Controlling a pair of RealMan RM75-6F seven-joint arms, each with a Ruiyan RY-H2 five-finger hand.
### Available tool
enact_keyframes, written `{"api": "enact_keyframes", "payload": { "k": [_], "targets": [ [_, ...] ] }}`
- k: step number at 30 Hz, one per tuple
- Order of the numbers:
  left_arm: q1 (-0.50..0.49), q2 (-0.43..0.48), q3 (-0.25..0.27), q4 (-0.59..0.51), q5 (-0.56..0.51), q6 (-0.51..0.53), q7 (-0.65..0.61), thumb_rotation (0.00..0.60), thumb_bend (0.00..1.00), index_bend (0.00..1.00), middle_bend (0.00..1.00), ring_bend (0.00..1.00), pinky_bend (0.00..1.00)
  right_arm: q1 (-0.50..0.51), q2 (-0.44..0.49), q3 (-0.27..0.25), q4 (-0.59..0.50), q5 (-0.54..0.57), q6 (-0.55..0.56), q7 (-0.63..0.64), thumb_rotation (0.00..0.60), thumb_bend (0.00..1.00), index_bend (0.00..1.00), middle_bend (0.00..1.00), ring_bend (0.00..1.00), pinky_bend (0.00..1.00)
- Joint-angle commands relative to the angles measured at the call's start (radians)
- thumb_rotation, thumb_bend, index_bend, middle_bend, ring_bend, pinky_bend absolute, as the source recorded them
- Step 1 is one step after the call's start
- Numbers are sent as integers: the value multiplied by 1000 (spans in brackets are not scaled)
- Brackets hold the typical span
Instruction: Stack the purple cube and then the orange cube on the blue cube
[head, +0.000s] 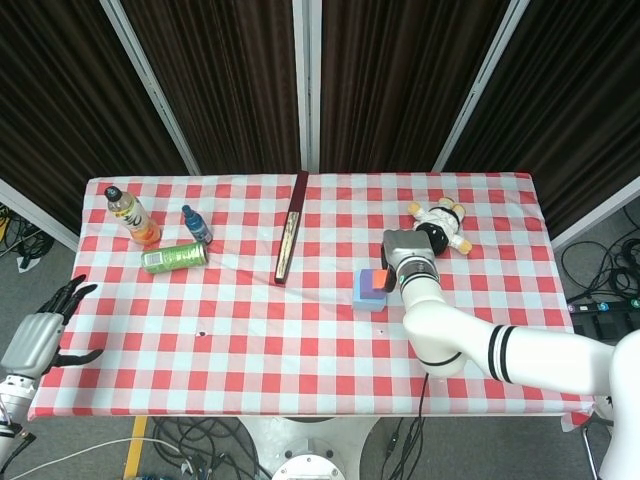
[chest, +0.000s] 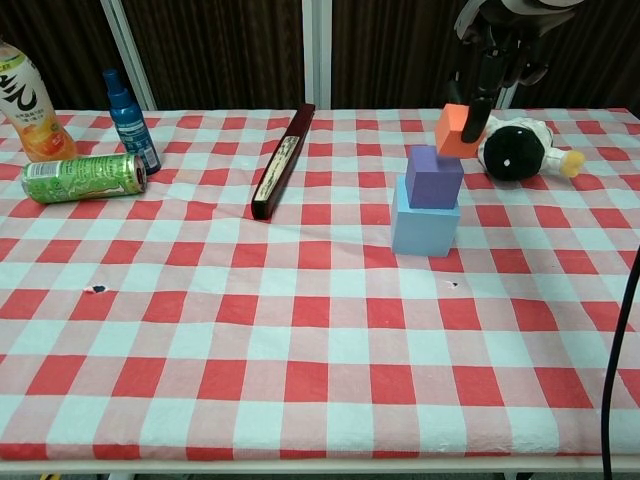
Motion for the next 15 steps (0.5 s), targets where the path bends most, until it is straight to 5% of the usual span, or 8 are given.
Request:
{"api": "enact_keyframes", "payload": {
  "k": [1,15],
  "targets": [
    [0,0,0,1,0,0,-2,600,0,160,109,99,243,-10,-10,10,8,-8,5,3,600,61,658,1000,968,846],
    [1,1,1,7,-1,-1,-21,600,0,160,109,98,242,-43,-51,49,38,-15,14,-29,600,61,657,1000,968,846]
  ]
}}
